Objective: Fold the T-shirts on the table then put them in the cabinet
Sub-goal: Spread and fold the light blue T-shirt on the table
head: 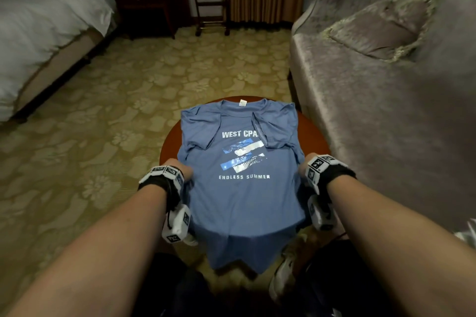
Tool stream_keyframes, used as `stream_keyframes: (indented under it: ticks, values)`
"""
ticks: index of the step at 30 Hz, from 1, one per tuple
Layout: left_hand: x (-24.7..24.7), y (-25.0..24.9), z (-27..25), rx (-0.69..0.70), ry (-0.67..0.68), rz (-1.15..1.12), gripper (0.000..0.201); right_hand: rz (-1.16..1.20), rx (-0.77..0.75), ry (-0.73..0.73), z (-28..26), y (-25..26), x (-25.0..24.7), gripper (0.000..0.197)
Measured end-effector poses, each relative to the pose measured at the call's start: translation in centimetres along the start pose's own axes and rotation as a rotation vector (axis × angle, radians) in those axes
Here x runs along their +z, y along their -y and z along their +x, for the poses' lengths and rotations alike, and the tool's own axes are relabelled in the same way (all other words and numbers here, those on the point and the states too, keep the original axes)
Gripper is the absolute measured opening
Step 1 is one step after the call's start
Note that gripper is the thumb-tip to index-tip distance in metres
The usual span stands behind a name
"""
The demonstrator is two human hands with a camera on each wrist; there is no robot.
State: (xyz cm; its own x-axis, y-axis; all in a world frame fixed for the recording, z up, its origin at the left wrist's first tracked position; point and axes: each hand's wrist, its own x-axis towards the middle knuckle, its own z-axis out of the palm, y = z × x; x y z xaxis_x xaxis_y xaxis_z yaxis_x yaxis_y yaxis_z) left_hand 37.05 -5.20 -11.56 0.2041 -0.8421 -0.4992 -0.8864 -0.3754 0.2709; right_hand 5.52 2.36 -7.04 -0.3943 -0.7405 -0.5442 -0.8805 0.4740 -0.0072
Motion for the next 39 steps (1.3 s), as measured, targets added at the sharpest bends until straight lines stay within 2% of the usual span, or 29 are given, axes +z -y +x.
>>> stream_keyframes:
  ticks: [2,3,4,6,8,9,10,11,12,13,14,16,19,21,26,28,30,32,33,35,37,39]
  values:
    - [-1.7,-1.1,-0.2,0.012,-0.046,-0.201,0.024,0.074,-0.041,0.014,1.6,-0.3,-0.7,0.049]
    - [-2.7,-1.8,-0.4,0.022,-0.054,-0.267,0.027,0.226,-0.071,0.042,1.4,-0.1,-1.8,0.038]
    - [-3.6,-2.5,-0.1,0.058,-0.076,-0.334,0.027,0.362,-0.121,0.032,1.6,0.2,-2.6,0.031]
    - [-5.5,-3.9,0.5,0.142,-0.162,-0.557,0.019,0.680,-0.103,-0.068,2.0,1.0,-4.9,0.021]
    - [-7.2,-5.0,2.1,0.215,-0.252,-0.741,0.021,0.805,-0.131,-0.134,2.5,2.1,-7.2,0.010]
    - [-8.1,-5.6,2.4,0.239,-0.256,-0.809,0.028,0.853,-0.161,-0.174,3.4,2.2,-8.0,0.009]
    - [-8.7,-6.1,2.5,0.243,-0.250,-0.856,0.041,0.945,-0.180,-0.208,4.4,2.1,-8.7,0.017]
    - [-9.1,-6.5,1.8,0.223,-0.243,-0.829,0.056,1.019,-0.158,-0.271,6.0,1.7,-8.7,0.037]
    - [-9.1,-6.5,1.3,0.194,-0.224,-0.739,0.069,0.971,-0.118,-0.300,8.7,0.8,-8.0,0.055]
    - [-8.7,-6.3,1.1,0.166,-0.208,-0.589,0.074,0.906,-0.095,-0.256,9.0,0.1,-7.5,0.061]
    - [-8.0,-5.9,1.1,0.149,-0.184,-0.435,0.072,0.843,-0.064,-0.218,9.1,-0.2,-6.6,0.056]
    - [-5.8,-4.7,0.9,0.106,-0.111,-0.219,0.065,0.651,-0.042,-0.144,4.8,0.0,-6.0,0.040]
    - [-3.5,-3.3,1.1,0.006,-0.023,0.006,0.070,0.369,-0.022,-0.013,3.8,-0.3,-4.1,0.056]
    - [-2.7,-2.8,1.1,-0.011,0.009,0.068,0.063,0.294,0.006,-0.008,4.2,0.0,-3.3,0.061]
    - [-1.6,-1.6,1.6,-0.023,0.036,0.146,0.051,0.125,-0.001,0.010,3.2,0.0,-2.8,0.073]
    - [-1.7,-1.4,1.6,-0.028,0.046,0.155,0.034,0.108,-0.011,0.004,3.4,-0.2,-2.1,0.080]
    - [-1.8,-1.2,1.8,-0.026,0.041,0.098,0.026,0.145,-0.048,-0.008,4.2,0.0,-1.9,0.074]
    - [-2.3,-1.4,1.5,-0.035,0.034,0.000,0.026,0.269,-0.193,-0.238,4.3,0.1,-2.8,0.068]
    - [-2.6,-1.5,1.4,-0.041,0.024,-0.050,0.030,0.313,-0.221,-0.289,4.2,0.0,-3.5,0.074]
    - [-3.4,-1.9,1.0,-0.038,-0.019,-0.108,0.041,0.306,-0.139,-0.147,2.8,-0.2,-4.0,0.079]
    - [-4.3,-2.2,0.5,-0.029,-0.073,-0.156,0.042,0.378,-0.062,-0.103,1.2,-0.5,-4.4,0.066]
    - [-5.2,-2.6,-0.3,-0.013,-0.130,-0.236,0.037,0.488,-0.052,-0.124,1.7,-0.5,-4.7,0.052]
